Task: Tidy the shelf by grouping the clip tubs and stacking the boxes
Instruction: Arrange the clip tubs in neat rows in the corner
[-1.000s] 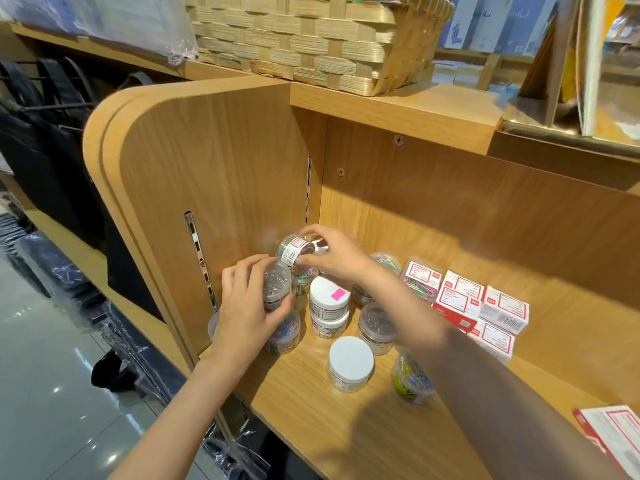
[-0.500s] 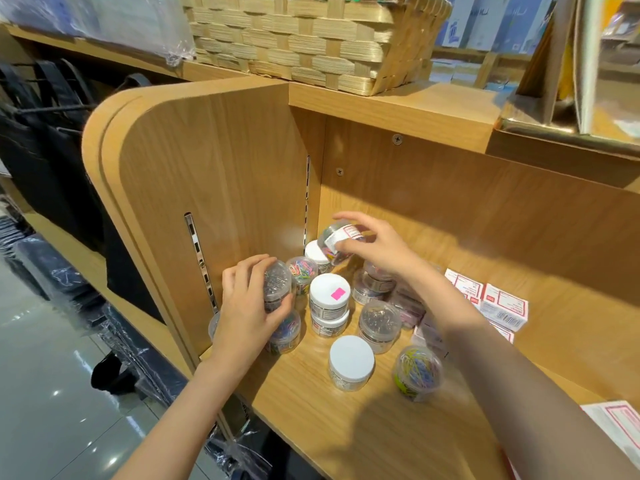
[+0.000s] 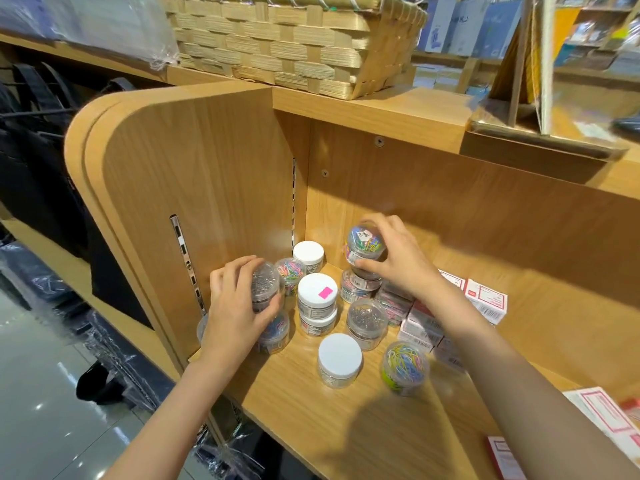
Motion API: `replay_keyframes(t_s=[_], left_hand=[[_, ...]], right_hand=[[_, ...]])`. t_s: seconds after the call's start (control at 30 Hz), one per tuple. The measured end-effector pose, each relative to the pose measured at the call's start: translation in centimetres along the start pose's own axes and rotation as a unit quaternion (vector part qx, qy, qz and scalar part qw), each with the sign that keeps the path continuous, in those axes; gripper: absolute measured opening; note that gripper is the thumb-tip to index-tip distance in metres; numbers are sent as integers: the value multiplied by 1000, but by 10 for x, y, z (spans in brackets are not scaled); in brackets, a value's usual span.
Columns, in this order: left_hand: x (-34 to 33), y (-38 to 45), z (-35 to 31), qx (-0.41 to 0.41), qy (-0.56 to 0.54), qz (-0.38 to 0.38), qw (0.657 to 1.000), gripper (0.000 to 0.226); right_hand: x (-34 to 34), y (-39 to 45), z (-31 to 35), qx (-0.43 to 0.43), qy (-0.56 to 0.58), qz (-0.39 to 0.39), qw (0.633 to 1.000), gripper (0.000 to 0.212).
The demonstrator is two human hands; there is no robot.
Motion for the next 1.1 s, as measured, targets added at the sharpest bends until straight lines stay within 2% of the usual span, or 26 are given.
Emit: replay_keyframes(t_s=[0.1, 0.2, 0.27, 0.4, 0.53, 0.63, 0.77, 0.83, 0.97, 1.1], left_hand=[[0, 0, 1, 0, 0, -1, 1000, 55], [0, 0, 1, 1, 0, -1, 1000, 55], [0, 0, 1, 1, 1, 0, 1000, 55], [-1, 0, 1, -3, 3, -2, 1000, 55], [0, 0, 1, -7, 0, -5, 1000, 55], [0, 0, 1, -4, -7, -6, 1000, 54], [0, -1, 1, -4, 2, -11, 1000, 54], [1, -1, 1, -4, 4, -10, 1000, 54], [2, -1, 0, -7, 6, -8, 1000, 55], [1, -1, 2, -5, 4, -6, 1000, 55]], right_hand=[[-6, -3, -2, -3, -117, 48, 992, 54], [-7, -7, -3, 18, -238, 16, 971, 51], [-5, -6, -1, 26, -271, 9, 962, 51], [6, -16, 12, 83, -180, -2, 980, 49], [1, -38, 20, 132, -112, 91, 981, 29], [-10, -27, 24, 118, -85, 100, 984, 27], [-30, 18, 37, 61, -1, 125, 990, 32], [-47, 43, 41, 32, 21, 162, 986, 37], [-83, 80, 50, 10, -7, 286, 958, 55], [-89, 88, 48, -5, -39, 359, 933, 67]])
Point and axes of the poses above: each hand's wrist, its own y-axis towards the middle knuckle, its own x-axis out of the back of the hand, z = x × y, the point moved 2 cm from there along y, towards the middle knuckle, and after that the axes turned 8 degrees about x, right-handed, at the moved point
